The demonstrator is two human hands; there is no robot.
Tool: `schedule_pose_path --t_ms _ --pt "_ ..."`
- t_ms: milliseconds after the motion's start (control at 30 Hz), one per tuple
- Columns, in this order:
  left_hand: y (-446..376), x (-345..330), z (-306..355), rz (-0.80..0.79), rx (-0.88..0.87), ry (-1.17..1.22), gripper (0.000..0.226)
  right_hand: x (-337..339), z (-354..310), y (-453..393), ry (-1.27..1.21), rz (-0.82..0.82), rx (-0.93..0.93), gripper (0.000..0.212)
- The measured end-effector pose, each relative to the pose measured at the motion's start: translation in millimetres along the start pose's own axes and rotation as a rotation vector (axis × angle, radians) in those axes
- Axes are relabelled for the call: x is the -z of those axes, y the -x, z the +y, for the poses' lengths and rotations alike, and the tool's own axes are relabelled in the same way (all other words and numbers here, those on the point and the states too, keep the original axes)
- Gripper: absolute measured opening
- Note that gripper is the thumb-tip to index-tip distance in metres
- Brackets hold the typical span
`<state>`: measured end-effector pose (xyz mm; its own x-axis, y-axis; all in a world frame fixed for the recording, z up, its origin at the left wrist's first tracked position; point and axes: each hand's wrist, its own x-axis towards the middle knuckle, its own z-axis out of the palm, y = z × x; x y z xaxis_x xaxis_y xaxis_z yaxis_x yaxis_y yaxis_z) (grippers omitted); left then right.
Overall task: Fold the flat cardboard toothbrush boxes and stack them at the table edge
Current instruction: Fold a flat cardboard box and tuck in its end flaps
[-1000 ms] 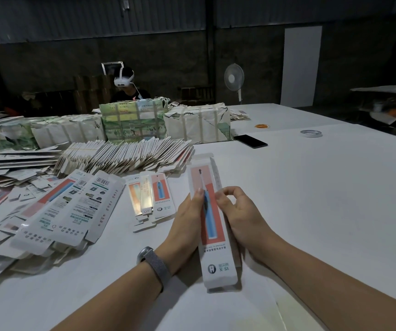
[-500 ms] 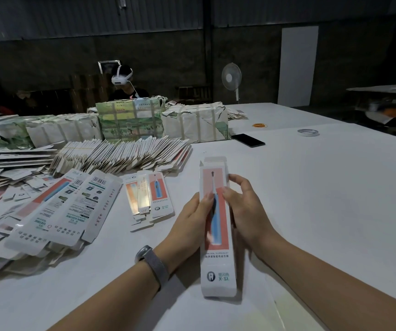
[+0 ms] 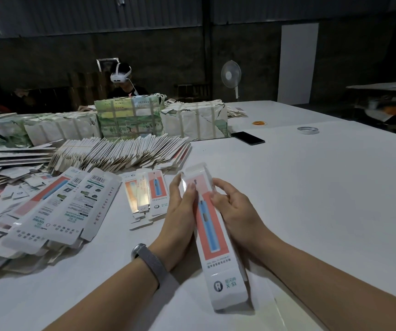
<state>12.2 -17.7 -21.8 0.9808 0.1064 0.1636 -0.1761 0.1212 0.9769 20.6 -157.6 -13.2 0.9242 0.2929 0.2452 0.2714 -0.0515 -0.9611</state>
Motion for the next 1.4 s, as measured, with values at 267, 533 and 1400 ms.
schedule_pose_path --t_ms 267,533,1400 --pt "0 0 0 0.001 -0.037 -0.028 0.026 0 -1 1 -0.007 0.004 -0.005 0.031" --pt "0 2 1 -0.032 -0.016 -0.033 0.029 0 -2 0 -0.045 0.023 -0.041 0.036" --pt "3 -3 2 -0.137 -0.042 -0.224 0.013 8 -1 -8 -0.108 0.072 -0.089 0.008"
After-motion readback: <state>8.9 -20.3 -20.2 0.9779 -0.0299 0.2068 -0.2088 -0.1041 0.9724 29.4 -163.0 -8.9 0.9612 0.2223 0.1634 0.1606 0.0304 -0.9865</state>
